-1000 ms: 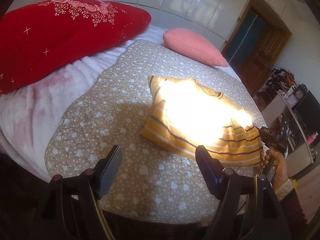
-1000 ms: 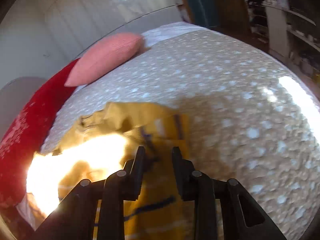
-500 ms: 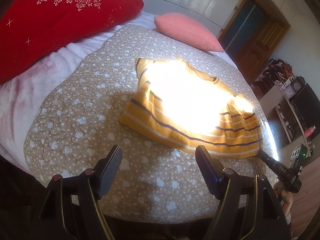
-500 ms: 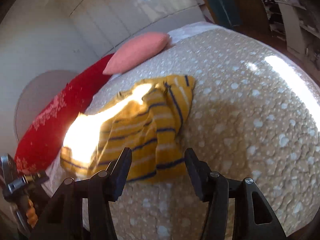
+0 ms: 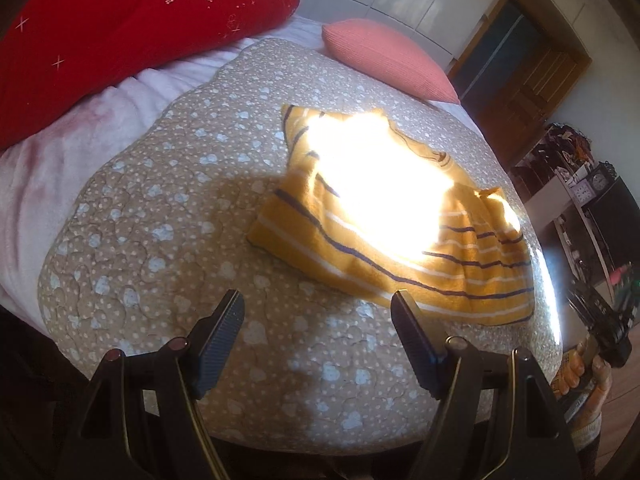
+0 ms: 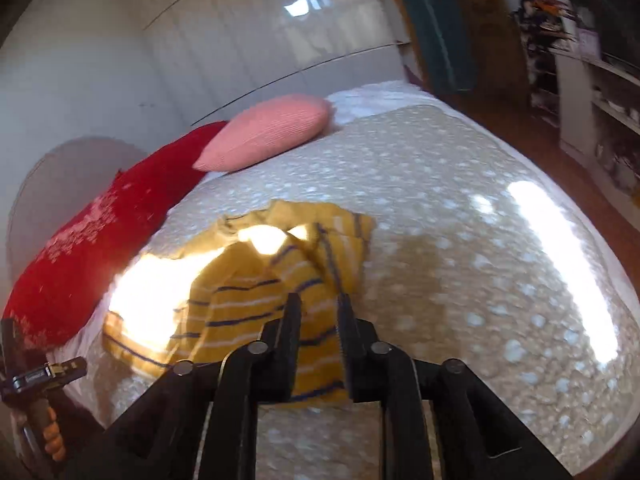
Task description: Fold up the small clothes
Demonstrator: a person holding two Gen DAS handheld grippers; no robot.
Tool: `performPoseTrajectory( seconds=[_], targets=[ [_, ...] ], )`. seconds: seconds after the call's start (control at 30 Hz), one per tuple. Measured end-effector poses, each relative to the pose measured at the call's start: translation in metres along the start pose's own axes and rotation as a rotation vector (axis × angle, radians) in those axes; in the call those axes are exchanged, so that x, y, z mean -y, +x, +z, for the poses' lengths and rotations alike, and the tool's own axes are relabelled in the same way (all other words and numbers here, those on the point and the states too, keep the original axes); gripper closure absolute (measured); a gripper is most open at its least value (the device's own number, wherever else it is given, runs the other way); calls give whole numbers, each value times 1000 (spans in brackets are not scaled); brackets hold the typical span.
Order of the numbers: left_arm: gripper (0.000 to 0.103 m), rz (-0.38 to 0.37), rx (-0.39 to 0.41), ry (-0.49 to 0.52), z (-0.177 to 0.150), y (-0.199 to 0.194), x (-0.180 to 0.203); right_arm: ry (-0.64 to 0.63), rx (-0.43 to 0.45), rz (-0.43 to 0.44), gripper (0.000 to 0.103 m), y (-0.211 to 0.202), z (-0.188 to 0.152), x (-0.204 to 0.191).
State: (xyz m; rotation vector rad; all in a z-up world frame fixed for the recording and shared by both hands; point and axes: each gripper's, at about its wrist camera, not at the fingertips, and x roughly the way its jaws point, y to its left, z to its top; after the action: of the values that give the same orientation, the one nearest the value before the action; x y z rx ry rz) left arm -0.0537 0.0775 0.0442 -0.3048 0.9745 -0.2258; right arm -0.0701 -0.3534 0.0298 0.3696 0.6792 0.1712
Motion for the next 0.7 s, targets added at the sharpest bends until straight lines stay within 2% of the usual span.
performPoseTrajectory(
  seconds=[0.1, 0.13, 0.2, 0.23, 0.33, 0.4, 0.43, 0.47, 0.5, 0.53, 0.57, 0.7],
  targets=[
    [28, 6, 15, 37, -2, -4, 7, -7, -112, 64, 76, 66, 17, -15],
    [28, 14, 21, 40, -2, -7, 5, 6, -142, 47, 76, 87, 23, -12],
    [28, 25, 31, 28, -1, -12, -6, 18, -155, -68, 76, 124, 34, 7],
    [28, 34, 38, 15, -1, -15, -14, 41, -156, -114, 81, 137, 40, 21],
    [27, 62, 63, -37, -1, -23, -45, 173, -167, -146, 88, 145, 55, 44],
    [24, 74, 72, -79, -2, -26, -66, 102, -124, -192, 82, 127, 64, 20],
    [24, 75, 69, -103, -3, -25, -77, 38, -101, -209, 73, 120, 66, 0],
    [24, 69, 63, -128, -3, -24, -86, -20, -88, -198, 57, 113, 67, -22],
    [24, 57, 58, -153, -4, -24, -94, -65, -82, -161, 49, 108, 66, -44],
    [24, 46, 57, -175, -5, -23, -99, -101, -84, -107, 37, 106, 66, -67],
    [24, 37, 59, -194, -6, -22, -104, -132, -98, -45, 31, 107, 63, -91],
    [24, 2, 70, -222, -13, -28, -112, -164, -249, 164, 29, 147, 43, -174]
  ],
)
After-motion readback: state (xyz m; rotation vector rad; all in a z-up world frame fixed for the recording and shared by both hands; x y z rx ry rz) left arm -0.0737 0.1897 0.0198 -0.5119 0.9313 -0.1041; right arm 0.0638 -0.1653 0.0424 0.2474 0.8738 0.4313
